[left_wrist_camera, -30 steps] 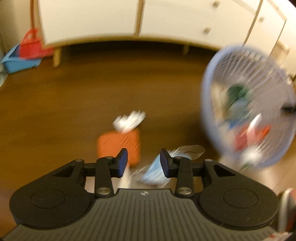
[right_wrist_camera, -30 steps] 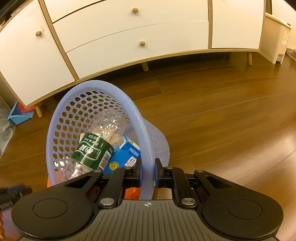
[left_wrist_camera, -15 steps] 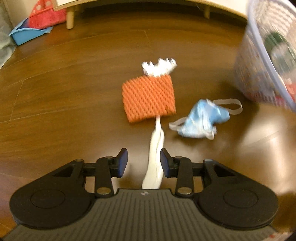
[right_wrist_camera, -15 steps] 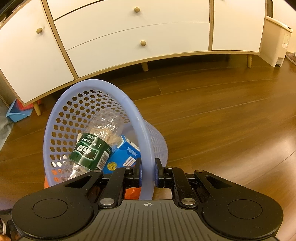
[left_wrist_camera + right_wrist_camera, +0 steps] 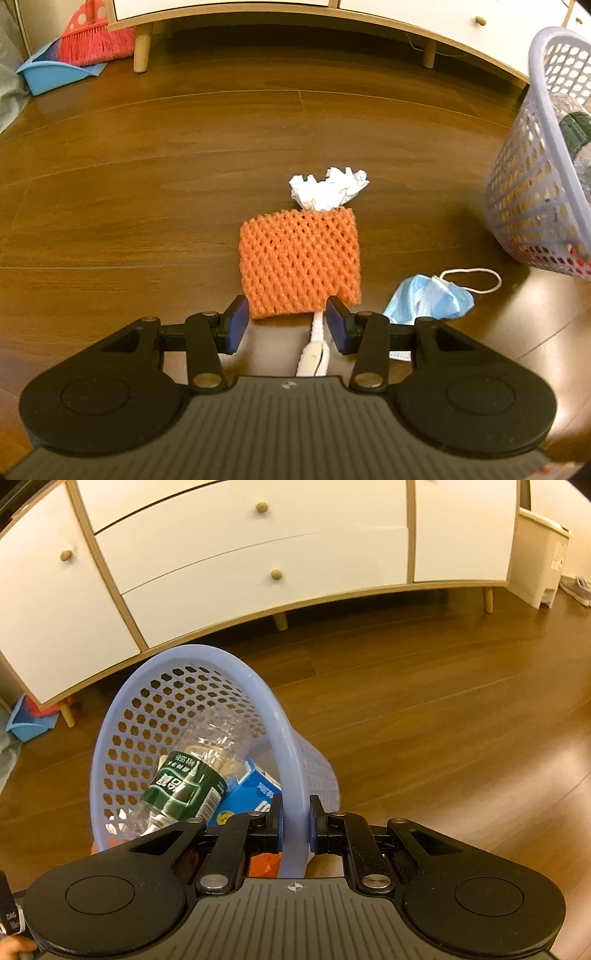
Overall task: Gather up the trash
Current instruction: 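Move the left gripper toward the white toothbrush on the floor, then grasp the white toothbrush handle with the left gripper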
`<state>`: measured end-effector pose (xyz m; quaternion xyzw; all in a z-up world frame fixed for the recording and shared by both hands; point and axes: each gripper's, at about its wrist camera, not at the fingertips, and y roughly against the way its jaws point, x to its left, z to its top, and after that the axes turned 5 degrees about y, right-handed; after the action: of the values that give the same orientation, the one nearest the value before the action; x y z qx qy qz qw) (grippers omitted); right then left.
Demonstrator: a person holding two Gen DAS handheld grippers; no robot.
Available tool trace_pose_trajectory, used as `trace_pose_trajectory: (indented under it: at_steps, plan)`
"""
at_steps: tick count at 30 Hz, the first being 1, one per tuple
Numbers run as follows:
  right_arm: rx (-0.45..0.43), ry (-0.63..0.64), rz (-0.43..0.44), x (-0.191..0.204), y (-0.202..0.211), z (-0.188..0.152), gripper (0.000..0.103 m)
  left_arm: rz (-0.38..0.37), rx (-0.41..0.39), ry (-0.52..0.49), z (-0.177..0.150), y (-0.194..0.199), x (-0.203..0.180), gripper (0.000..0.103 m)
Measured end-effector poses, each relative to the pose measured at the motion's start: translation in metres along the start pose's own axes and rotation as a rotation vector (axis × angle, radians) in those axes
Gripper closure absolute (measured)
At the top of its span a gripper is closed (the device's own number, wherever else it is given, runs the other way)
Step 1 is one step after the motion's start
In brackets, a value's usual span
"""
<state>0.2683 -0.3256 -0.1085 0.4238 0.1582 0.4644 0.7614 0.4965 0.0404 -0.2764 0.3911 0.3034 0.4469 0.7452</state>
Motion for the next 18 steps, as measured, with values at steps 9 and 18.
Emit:
trace_pose_trajectory:
  at_steps: [9, 18]
  plan:
    - [-0.020, 0.003, -0.029, 0.006, -0.007, 0.002, 0.094, -0.029, 0.019, -0.015, -0.012, -0.004, 0.003, 0.062]
    - [-0.046, 0.023, -0.039, 0.012, -0.012, -0.002, 0.094, -0.027, 0.055, -0.102, -0.031, -0.010, -0.016, 0.067]
